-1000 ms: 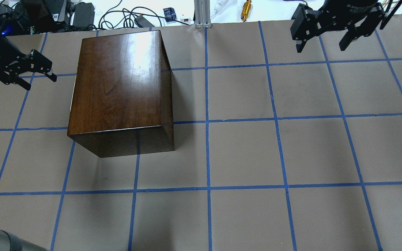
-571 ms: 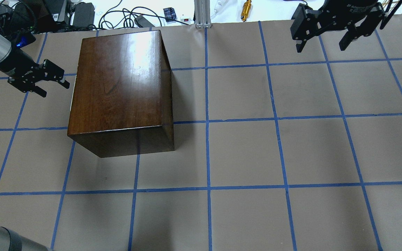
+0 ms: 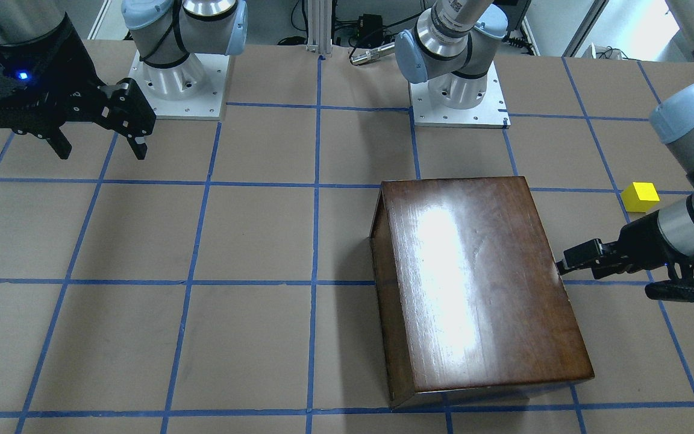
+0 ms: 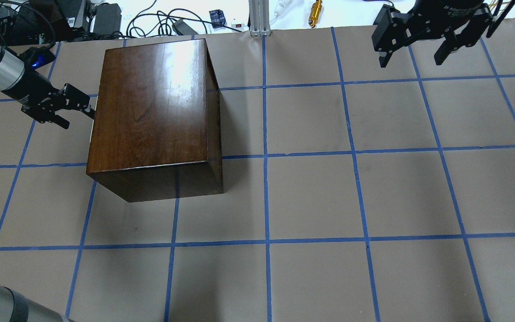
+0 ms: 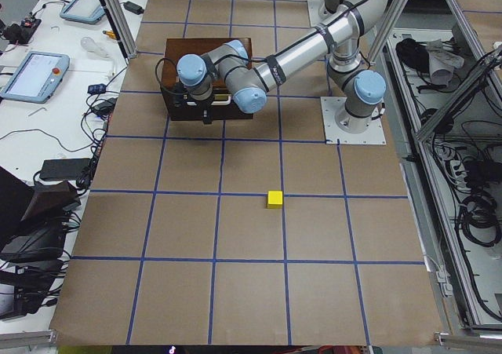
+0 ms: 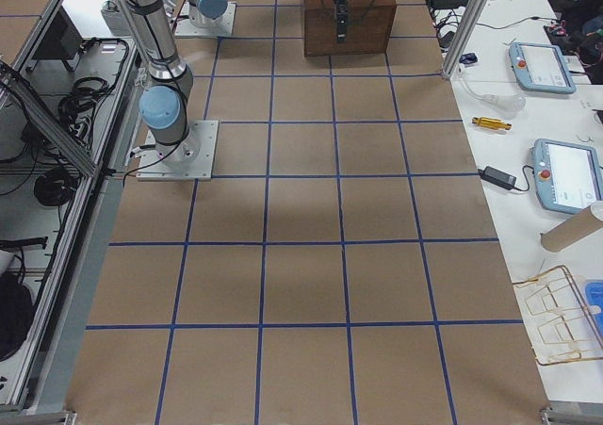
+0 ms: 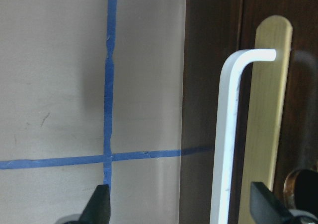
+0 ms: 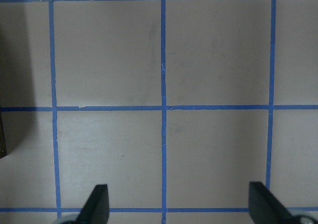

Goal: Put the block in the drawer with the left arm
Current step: 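Hook the left gripper around the white drawer handle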

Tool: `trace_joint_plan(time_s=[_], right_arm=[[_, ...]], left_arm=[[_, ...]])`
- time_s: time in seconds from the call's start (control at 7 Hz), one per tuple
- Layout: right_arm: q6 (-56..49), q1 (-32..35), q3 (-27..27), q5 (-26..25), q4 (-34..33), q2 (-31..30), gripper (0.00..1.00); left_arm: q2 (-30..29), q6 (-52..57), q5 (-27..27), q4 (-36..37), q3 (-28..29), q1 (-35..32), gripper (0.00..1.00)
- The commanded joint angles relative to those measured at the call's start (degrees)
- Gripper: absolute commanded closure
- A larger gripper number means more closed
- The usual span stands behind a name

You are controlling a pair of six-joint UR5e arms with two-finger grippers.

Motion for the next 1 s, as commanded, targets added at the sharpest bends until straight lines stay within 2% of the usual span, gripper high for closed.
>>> trace_joint_plan(time_s=[0.0, 0.86], right_arm=[[0.0, 0.0, 0.0, 0.0, 0.0, 0.0, 0.0], [0.0, 0.0, 0.0, 0.0, 0.0, 0.0, 0.0]], left_arm=[[-0.4, 1.1, -1.3, 0.0, -0.8, 0.0, 0.0], [-1.9, 0.6, -1.6, 0.0, -1.1, 0.2, 0.0]])
